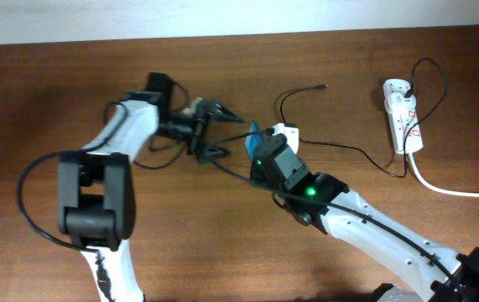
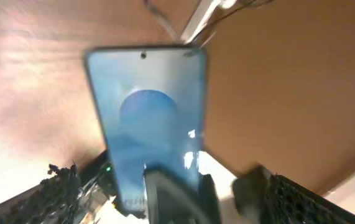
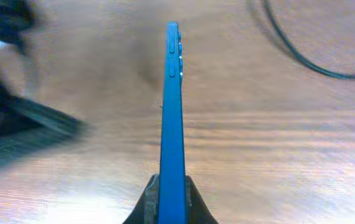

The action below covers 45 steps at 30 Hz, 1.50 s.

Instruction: Plug charger to phone and switch on socket

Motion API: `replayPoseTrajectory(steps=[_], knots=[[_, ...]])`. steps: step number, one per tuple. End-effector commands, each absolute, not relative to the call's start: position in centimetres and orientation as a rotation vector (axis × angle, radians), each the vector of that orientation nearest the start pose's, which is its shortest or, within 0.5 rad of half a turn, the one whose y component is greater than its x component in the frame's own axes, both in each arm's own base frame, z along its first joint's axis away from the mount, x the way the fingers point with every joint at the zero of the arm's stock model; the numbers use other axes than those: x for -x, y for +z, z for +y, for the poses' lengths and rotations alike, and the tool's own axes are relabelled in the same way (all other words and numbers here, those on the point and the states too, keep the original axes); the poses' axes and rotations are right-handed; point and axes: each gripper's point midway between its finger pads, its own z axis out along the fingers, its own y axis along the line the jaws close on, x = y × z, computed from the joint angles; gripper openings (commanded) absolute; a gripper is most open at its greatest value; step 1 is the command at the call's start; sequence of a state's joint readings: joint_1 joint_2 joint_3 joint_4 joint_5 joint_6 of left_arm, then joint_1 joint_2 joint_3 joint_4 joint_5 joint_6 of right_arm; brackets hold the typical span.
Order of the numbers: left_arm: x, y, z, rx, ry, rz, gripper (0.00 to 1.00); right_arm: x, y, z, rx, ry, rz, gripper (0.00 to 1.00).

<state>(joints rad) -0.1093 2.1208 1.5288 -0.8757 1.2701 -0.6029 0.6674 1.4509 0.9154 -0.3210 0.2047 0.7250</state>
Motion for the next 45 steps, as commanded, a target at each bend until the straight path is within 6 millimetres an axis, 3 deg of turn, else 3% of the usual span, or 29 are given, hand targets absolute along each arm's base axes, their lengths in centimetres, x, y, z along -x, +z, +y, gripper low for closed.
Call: replayPoseTrajectory(steps=[1, 5, 7, 8, 10, 12, 14, 16, 18, 20, 23, 25, 27, 29, 31, 32, 38, 41, 45], knots=[[-41.1, 17.3, -15.2, 0.492, -2.033, 2.526, 0.99, -33.1, 17.2, 18.4, -0.238, 0.430, 2.322, 0.04], [-41.4, 24.1, -7.6, 0.453, -1.624, 2.382, 0.99, -31.3, 22.0, 13.3, -0.345, 0.432, 2.225, 0.04], [-40.1, 27.7, -3.7, 0.485, -1.303, 2.327, 0.99, -29.8, 24.3, 10.8, -0.395, 0.435, 2.162, 0.04], [-38.7, 29.8, -1.2, 0.535, -1.045, 2.293, 0.99, -28.5, 25.9, 8.8, -0.436, 0.420, 2.110, 0.04], [-36.7, 31.4, 1.5, 0.606, -0.739, 2.255, 0.99, -27.3, 27.4, 6.7, -0.485, 0.386, 2.040, 0.04], [-35.3, 32.5, 3.1, 0.645, -0.490, 2.218, 0.99, -27.0, 28.5, 6.2, -0.495, 0.397, 1.994, 0.04], [-35.5, 31.9, 2.2, 0.633, -0.470, 2.241, 0.99, -27.4, 28.0, 6.4, -0.497, 0.387, 2.012, 0.04], [-36.3, 29.9, 0.2, 0.643, -0.518, 2.310, 0.99, -28.0, 26.9, 6.6, -0.615, 0.429, 2.029, 0.04], [-37.1, 27.3, -1.8, 0.693, -0.583, 2.389, 0.99, -28.6, 25.9, 6.9, -0.824, 0.520, 2.008, 0.04], [-37.7, 23.9, -5.7, 0.756, -0.765, 2.513, 0.99, -29.8, 24.4, 7.7, -1.097, 0.648, 1.958, 0.04], [-37.9, 20.8, -10.7, 0.758, -1.059, 2.661, 0.99, -31.8, 22.3, 11.6, -1.330, 0.900, 1.976, 0.04], [-37.4, 20.0, -13.9, 0.728, -1.350, 2.721, 0.99, -33.0, 21.8, 15.2, -1.273, 1.063, 2.071, 0.04], [-36.9, 20.6, -16.1, 0.708, -1.660, 2.717, 0.99, -33.6, 21.5, 17.8, -1.218, 1.196, 2.141, 0.04], [-36.8, 20.7, -16.8, 0.707, -1.792, 2.705, 0.99, -34.2, 22.2, 19.5, -1.109, 1.296, 2.159, 0.04], [-36.8, 20.6, -17.0, 0.713, -1.824, 2.703, 0.99, -35.0, 25.0, 21.9, -0.794, 1.422, 2.132, 0.04], [-36.8, 20.7, -17.0, 0.728, -1.830, 2.704, 0.99, -35.1, 25.6, 22.4, -0.744, 1.454, 2.115, 0.04], [-36.0, 21.4, -18.6, 0.914, -1.927, 2.741, 0.99, -35.9, 24.9, 22.6, -0.769, 1.450, 2.115, 0.04], [-35.9, 19.9, -19.0, 0.986, -1.784, 2.804, 1.00, -33.7, 25.1, 24.7, -0.957, 1.705, 2.204, 0.04], [-35.7, 19.5, -20.0, 0.997, -1.741, 2.832, 0.96, -33.6, 25.0, 25.1, -1.022, 1.719, 2.200, 0.04]])
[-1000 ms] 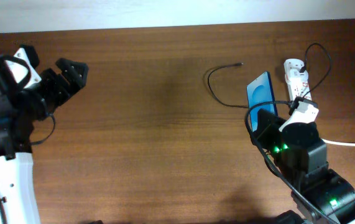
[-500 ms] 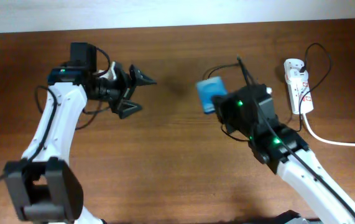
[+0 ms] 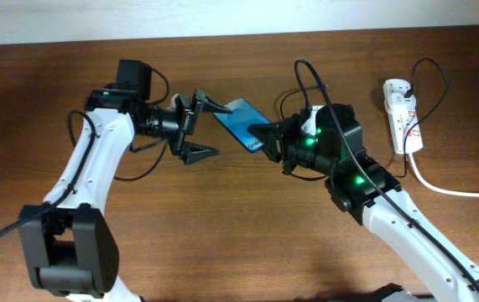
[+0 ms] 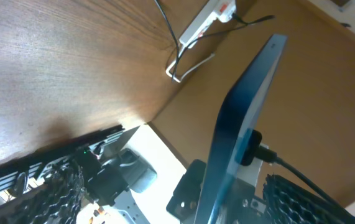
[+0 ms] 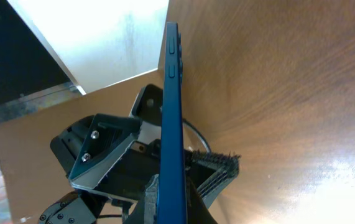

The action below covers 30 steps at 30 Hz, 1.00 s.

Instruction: Plug charger to phone and switch on socket

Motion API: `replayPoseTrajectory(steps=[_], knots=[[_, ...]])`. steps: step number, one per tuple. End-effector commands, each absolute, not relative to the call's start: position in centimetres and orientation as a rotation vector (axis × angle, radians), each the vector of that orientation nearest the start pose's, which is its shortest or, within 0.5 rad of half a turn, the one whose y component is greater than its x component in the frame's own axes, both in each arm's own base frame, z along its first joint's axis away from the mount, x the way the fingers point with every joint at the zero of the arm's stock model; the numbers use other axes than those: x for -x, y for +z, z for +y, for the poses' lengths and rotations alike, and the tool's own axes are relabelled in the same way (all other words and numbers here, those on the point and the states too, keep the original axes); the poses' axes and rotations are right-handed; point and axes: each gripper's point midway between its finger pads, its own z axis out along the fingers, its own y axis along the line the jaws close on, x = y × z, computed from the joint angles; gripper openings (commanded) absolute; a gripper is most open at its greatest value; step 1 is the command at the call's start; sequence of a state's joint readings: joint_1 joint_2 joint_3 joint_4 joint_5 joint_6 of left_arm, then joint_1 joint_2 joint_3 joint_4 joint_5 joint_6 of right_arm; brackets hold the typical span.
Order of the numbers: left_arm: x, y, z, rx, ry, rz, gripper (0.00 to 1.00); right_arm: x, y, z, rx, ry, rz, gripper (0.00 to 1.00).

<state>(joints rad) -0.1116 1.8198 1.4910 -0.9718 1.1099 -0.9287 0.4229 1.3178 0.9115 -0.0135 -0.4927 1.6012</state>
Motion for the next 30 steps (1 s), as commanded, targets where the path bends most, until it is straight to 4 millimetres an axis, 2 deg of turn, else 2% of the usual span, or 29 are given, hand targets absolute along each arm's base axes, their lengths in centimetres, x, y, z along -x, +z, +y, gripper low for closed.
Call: replayPoseTrajectory(steps=[1, 4, 5, 6, 7, 11, 14, 17, 23, 30], knots=[[-35.8, 19.6, -20.5, 0.987, -1.745, 2.834, 0.95, -33.4, 24.9, 25.3, -1.041, 1.729, 2.203, 0.04], [-36.1, 19.8, -21.3, 0.987, -1.754, 2.825, 0.94, -32.8, 24.5, 25.9, -1.114, 1.737, 2.222, 0.04], [-36.4, 20.0, -21.6, 0.989, -1.763, 2.812, 0.89, -32.7, 23.8, 25.8, -1.146, 1.698, 2.233, 0.04], [-36.6, 20.1, -21.6, 0.988, -1.767, 2.801, 0.76, -32.5, 23.3, 25.7, -1.170, 1.672, 2.248, 0.04], [-36.8, 20.2, -21.6, 0.973, -1.770, 2.793, 0.70, -32.5, 23.0, 25.6, -1.185, 1.653, 2.255, 0.04], [-37.0, 20.0, -21.5, 0.978, -1.748, 2.792, 0.61, -32.7, 22.8, 25.5, -1.243, 1.642, 2.233, 0.04], [-37.0, 20.0, -21.5, 0.978, -1.748, 2.792, 0.59, -33.2, 22.6, 25.2, -1.301, 1.619, 2.191, 0.05], [-37.1, 19.8, -21.5, 0.996, -1.731, 2.792, 0.55, -32.5, 22.8, 26.1, -1.427, 1.676, 2.177, 0.08], [-37.5, 19.0, -21.0, 1.037, -1.647, 2.791, 0.43, -32.4, 24.3, 27.4, -1.347, 1.755, 2.150, 0.09], [-37.7, 18.6, -20.7, 1.086, -1.601, 2.788, 0.44, -32.6, 25.0, 27.5, -1.319, 1.784, 2.126, 0.09]])
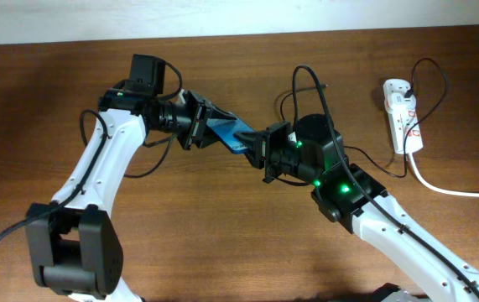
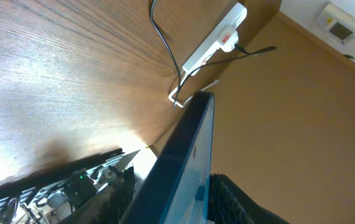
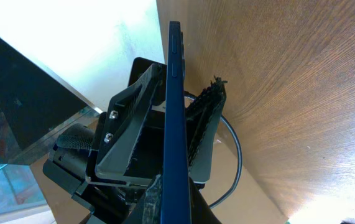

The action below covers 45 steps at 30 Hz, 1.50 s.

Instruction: Plug charger to phone and switch on socket

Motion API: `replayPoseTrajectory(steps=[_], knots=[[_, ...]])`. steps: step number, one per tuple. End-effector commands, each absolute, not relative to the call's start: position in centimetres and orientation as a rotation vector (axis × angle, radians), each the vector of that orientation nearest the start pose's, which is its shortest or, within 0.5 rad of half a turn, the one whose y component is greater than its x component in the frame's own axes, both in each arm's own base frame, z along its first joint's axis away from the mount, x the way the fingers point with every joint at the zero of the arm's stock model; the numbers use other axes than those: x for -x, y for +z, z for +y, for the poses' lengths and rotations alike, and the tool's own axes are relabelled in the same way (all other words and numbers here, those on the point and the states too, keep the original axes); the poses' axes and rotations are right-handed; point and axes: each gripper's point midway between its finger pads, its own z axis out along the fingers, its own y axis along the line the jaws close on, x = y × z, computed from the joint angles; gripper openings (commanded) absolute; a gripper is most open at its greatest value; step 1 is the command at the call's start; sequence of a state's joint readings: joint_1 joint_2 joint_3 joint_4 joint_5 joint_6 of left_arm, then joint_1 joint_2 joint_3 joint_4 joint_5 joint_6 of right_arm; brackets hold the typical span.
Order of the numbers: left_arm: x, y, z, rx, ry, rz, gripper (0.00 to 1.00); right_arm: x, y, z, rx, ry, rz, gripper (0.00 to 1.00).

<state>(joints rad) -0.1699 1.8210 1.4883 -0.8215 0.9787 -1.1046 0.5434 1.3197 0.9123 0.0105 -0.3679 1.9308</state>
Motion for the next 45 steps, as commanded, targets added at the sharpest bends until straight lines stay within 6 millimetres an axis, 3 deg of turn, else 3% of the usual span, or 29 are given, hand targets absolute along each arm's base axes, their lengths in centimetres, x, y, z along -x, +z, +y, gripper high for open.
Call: replayPoseTrajectory(steps=[1, 11, 12, 14, 17, 18, 20, 21, 24, 25, 26, 27, 30, 34, 37, 39, 41, 43, 45], knots=[[-37.7, 18.6, -20.7, 1.111, -1.603, 2.787, 0.43, -32.7, 24.9, 27.6, -1.321, 1.781, 2.129, 0.10], [-37.1, 19.7, -21.4, 1.090, -1.729, 2.791, 0.30, -33.6, 21.9, 28.1, -1.416, 1.726, 2.170, 0.10], [-37.1, 19.7, -21.4, 1.089, -1.729, 2.792, 0.27, -33.7, 22.2, 28.2, -1.404, 1.738, 2.161, 0.11], [-37.0, 19.7, -21.5, 1.087, -1.729, 2.795, 0.09, -33.9, 22.5, 28.2, -1.395, 1.747, 2.143, 0.13], [-36.9, 19.7, -21.8, 1.078, -1.729, 2.802, 0.00, -33.9, 22.5, 28.2, -1.394, 1.747, 2.144, 0.15], [-36.9, 19.7, -21.8, 1.079, -1.729, 2.802, 0.00, -33.9, 22.5, 28.2, -1.394, 1.747, 2.144, 0.18], [-36.9, 19.7, -21.8, 1.079, -1.728, 2.802, 0.00, -33.9, 22.5, 28.2, -1.393, 1.747, 2.146, 0.35], [-36.9, 19.7, -21.8, 1.079, -1.727, 2.802, 0.00, -33.8, 22.5, 28.2, -1.366, 1.742, 2.156, 0.50], [-37.6, 18.5, -21.0, 1.118, -1.588, 2.796, 0.00, -33.9, 22.4, 28.1, -1.143, 1.670, 2.199, 0.70], [-38.0, 17.8, -20.5, 1.136, -1.518, 2.790, 0.00, -34.5, 21.9, 27.4, -0.955, 1.536, 2.204, 0.75], [-38.4, 17.0, -19.8, 1.121, -1.422, 2.784, 0.00, -35.2, 20.8, 26.1, -0.784, 1.337, 2.211, 0.89], [-38.6, 16.8, -19.5, 1.091, -1.389, 2.783, 0.00, -35.5, 19.9, 25.2, -0.736, 1.225, 2.221, 0.99], [-38.7, 16.7, -18.6, 0.866, -1.368, 2.794, 0.00, -35.9, 16.9, 21.4, -0.678, 0.859, 2.263, 0.99], [-36.8, 16.4, -18.5, 0.735, -1.380, 2.869, 0.00, -33.9, 12.7, 15.0, -0.725, 0.357, 2.354, 0.99], [-35.0, 17.8, -19.6, 0.588, -1.553, 2.884, 0.00, -33.4, 11.8, 11.9, -0.754, 0.132, 2.327, 0.98], [-33.6, 18.3, -20.1, 0.494, -1.617, 2.905, 0.00, -32.6, 11.2, 10.8, -0.754, 0.049, 2.352, 0.85], [-32.6, 18.1, -20.4, 0.367, -1.604, 2.928, 0.00, -31.7, 11.4, 10.9, -0.748, 0.044, 2.397, 0.75], [-31.9, 17.8, -20.5, 0.329, -1.574, 2.958, 0.00, -31.4, 13.3, 10.9, -0.742, 0.040, 2.421, 0.61], [-32.4, 17.4, -20.4, 0.304, -1.525, 2.951, 0.00, -32.3, 16.0, 11.6, -0.749, 0.100, 2.402, 0.54]])
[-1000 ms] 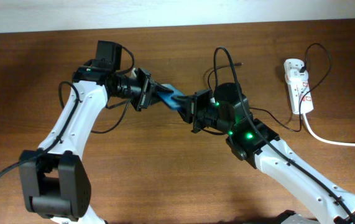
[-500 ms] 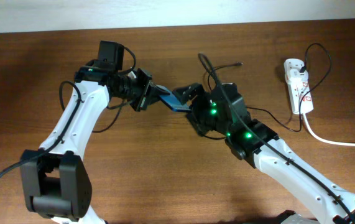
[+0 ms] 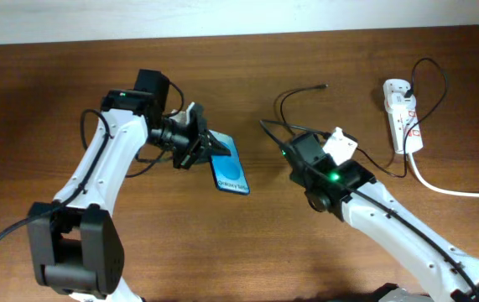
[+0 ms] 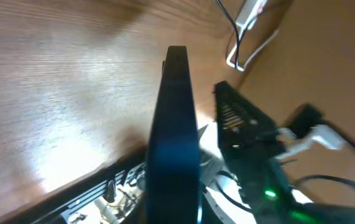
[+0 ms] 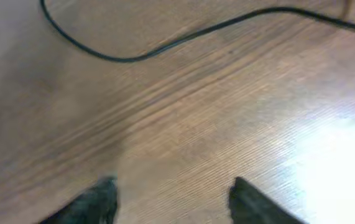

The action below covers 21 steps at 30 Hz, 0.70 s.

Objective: Plug charger to phone and switch on socket
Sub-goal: 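Reach the right gripper to the black cable and grasp the USB-C plug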

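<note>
My left gripper (image 3: 208, 149) is shut on the upper end of a blue phone (image 3: 230, 174), held above the table's middle with its screen up. In the left wrist view the phone (image 4: 177, 118) shows edge-on, running out from my left gripper (image 4: 176, 208). Right of the phone, my right gripper (image 3: 276, 138) stands open with nothing in it. Its dark fingertips (image 5: 96, 200) frame bare wood around my right gripper (image 5: 174, 198). The black charger cable (image 3: 285, 107) ends in a free plug (image 3: 323, 85). The cable (image 5: 165, 45) also crosses ahead of the right fingers. A white socket strip (image 3: 403, 113) lies at the far right.
The brown wooden table (image 3: 180, 252) carries the cable's run (image 3: 365, 153) from behind my right arm to the strip. A thick white lead (image 3: 449, 189) leaves the strip toward the right edge. A pale wall strip (image 3: 222, 17) borders the far side.
My right gripper has let go of the phone and now stands open over the table to its right. My left gripper holds the phone alone, lower and nearer the table's middle.
My right gripper first held the phone on edge low over the table, the left one open beside it. Then the phone was up between both arms, the left jaws open at its far end, then closed around it. Now only the left holds it.
</note>
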Motion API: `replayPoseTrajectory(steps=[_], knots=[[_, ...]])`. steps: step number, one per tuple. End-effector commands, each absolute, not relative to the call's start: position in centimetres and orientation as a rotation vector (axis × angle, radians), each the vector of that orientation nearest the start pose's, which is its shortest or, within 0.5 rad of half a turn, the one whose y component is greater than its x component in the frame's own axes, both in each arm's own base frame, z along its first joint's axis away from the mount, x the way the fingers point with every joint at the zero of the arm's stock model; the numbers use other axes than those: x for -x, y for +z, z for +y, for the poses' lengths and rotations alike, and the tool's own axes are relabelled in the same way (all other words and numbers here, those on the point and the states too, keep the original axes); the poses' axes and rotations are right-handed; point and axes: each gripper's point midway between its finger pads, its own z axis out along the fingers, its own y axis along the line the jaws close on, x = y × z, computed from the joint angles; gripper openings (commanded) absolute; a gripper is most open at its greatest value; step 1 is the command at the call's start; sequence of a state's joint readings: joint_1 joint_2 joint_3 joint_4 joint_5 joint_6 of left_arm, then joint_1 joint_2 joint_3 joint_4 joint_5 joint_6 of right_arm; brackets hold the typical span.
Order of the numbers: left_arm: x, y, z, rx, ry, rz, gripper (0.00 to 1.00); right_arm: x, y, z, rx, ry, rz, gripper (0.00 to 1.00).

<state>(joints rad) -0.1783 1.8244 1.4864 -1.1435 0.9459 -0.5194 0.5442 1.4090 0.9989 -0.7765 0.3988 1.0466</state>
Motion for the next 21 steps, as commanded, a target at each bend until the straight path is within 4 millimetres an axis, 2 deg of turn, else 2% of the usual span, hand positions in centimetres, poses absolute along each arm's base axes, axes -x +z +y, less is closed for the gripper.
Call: replayPoseTrajectory(steps=[1, 3, 4, 6, 8, 9, 14, 18, 21], knots=[[-32.9, 17.3, -20.4, 0.279, -1.514, 2.931, 0.00, -33.4, 17.7, 12.4, -0.719, 0.181, 2.404, 0.52], [-33.5, 17.2, -20.5, 0.255, -1.513, 2.906, 0.00, -35.3, 19.7, 12.3, -0.711, 0.279, 2.411, 0.52], [-33.8, 17.2, -20.6, 0.244, -1.512, 2.895, 0.00, -36.7, 20.2, 11.1, -0.743, 0.290, 2.414, 0.53], [-34.4, 17.1, -20.7, 0.240, -1.512, 2.873, 0.00, -40.0, 19.5, 7.8, -0.844, 0.230, 2.418, 0.58], [-34.7, 17.2, -20.7, 0.232, -1.507, 2.861, 0.00, -42.3, 18.1, 7.2, -0.883, 0.254, 2.464, 0.61], [-34.8, 16.9, -20.5, 0.267, -1.484, 2.874, 0.00, -44.2, 16.7, 7.5, -0.907, 0.304, 2.500, 0.64], [-34.8, 16.7, -20.4, 0.273, -1.463, 2.879, 0.00, -51.8, 9.1, 8.2, -0.945, 0.270, 2.548, 0.65], [-34.9, 16.7, -20.4, 0.273, -1.458, 2.880, 0.02, -55.3, 4.4, 8.3, -0.994, 0.312, 2.499, 0.64], [-34.9, 16.6, -20.3, 0.274, -1.452, 2.882, 0.05, -57.3, 3.2, 8.3, -1.000, 0.340, 2.430, 0.64]])
